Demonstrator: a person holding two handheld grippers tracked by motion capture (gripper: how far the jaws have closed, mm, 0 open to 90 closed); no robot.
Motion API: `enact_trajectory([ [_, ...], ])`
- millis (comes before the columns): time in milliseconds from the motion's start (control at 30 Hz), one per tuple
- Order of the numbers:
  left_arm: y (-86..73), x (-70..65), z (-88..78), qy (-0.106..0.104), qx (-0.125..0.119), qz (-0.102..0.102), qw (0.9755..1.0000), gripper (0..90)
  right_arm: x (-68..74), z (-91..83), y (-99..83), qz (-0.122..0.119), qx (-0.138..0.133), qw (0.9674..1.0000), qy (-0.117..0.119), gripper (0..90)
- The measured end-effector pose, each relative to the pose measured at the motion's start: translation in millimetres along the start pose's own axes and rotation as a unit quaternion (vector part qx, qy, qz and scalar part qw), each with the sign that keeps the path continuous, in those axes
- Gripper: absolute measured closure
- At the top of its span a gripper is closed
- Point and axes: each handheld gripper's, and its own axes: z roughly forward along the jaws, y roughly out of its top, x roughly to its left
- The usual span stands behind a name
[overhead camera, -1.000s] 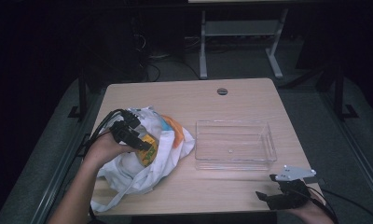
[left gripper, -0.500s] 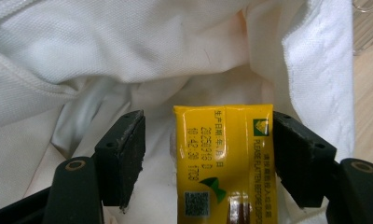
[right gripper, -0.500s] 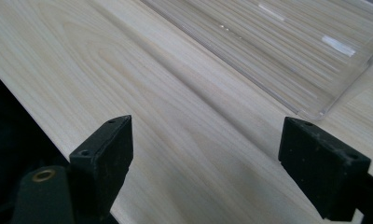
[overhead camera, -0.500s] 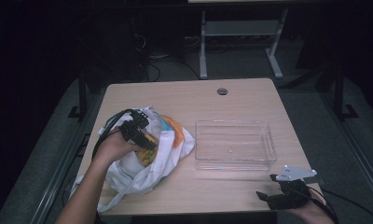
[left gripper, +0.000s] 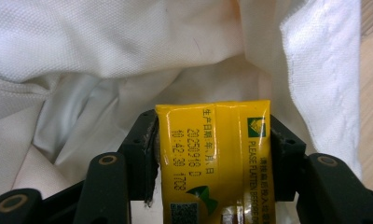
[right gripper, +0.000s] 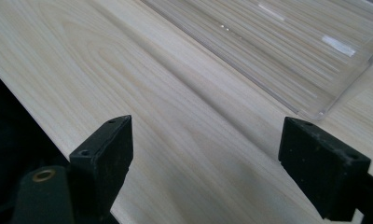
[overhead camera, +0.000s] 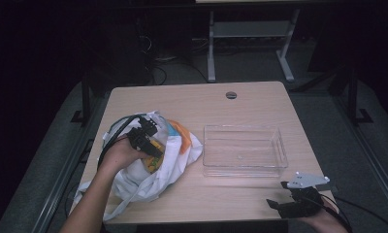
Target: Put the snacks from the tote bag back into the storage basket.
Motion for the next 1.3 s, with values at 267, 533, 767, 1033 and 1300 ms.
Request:
enact_trajectory([
  [267, 1.7, -3.6, 0.2, 0.015, 0.008, 0.005, 0.9998, 48.6, 0.0, -0.4, 0.0, 0.002, -0.001, 1.0, 0.0, 17.5],
  [533, 1.2, -5.1, -0.7, 0.018, 0.008, 0.008, 0.9998, 49.7, -0.8, -0.5, -0.3, 0.0, -0.004, 1.0, -0.001, 17.5],
  [767, -0.2, -2.8, -3.9, 0.019, 0.014, 0.017, 0.9996, 49.9, -1.0, -0.5, -0.3, 0.0, -0.004, 1.0, -0.001, 17.6],
  [1033, -4.9, 3.2, -15.7, 0.018, 0.002, 0.008, 0.9998, 49.9, -1.0, -0.4, -0.4, 0.002, -0.004, 1.0, -0.001, 17.6],
  [1300, -13.4, 6.1, -28.1, 0.012, -0.024, -0.007, 0.9996, 50.2, -0.7, -0.3, -0.4, 0.003, -0.004, 1.0, -0.001, 17.5],
])
